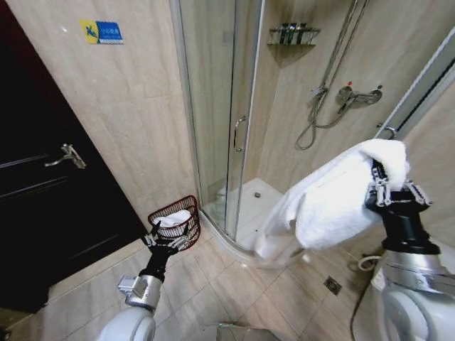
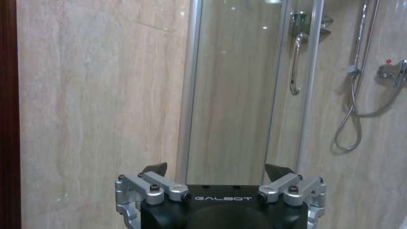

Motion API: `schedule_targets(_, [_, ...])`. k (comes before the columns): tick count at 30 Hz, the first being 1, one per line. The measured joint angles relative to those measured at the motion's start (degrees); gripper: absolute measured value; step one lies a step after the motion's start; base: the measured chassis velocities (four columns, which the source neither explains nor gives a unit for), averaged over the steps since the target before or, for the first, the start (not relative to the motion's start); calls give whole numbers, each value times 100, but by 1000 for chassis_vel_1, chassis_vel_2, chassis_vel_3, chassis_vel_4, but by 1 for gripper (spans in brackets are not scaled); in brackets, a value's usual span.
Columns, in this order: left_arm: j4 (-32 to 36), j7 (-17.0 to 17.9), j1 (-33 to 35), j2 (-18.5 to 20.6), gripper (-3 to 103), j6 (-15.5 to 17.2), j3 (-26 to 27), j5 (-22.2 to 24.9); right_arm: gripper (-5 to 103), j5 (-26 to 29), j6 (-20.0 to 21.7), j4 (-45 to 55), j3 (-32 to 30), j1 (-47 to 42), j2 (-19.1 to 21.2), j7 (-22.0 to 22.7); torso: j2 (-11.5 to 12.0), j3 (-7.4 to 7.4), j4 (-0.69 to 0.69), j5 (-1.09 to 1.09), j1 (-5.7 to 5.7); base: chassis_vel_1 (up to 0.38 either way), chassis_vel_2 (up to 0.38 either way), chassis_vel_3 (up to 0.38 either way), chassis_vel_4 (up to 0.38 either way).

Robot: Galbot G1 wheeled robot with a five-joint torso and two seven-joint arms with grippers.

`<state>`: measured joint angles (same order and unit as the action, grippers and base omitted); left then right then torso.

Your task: Discard the used towel into the hamper.

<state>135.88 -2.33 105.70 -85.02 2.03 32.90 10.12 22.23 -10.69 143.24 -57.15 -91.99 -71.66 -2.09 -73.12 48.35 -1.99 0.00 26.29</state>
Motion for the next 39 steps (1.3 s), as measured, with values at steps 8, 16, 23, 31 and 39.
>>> schedule_targets(8, [0,0,0,0,100,0,0,0,12,95,-36,0,10,-7,-9,-9,1,0,-1,-1,0,0,0,0,0])
schedule_targets(16, [0,0,0,0,100,0,0,0,12,119,-53,0,16,-23,-11,-9,2,0,-2,0,1,24,-23,-26,24])
schedule_targets(23, [0,0,0,0,100,0,0,0,12,135,-62,0,12,-19,8,-11,0,-2,0,0,-4,105,-104,-115,109])
schedule_targets(31, [0,0,0,0,100,0,0,0,12,131,-101,0,103,18,13,-56,0,0,-2,0,-1,44,-48,-39,52])
schedule_targets(39, [0,0,-1,0,100,0,0,0,12,123,-135,0,191,85,42,-189,1,0,-2,-1,2,0,0,0,0])
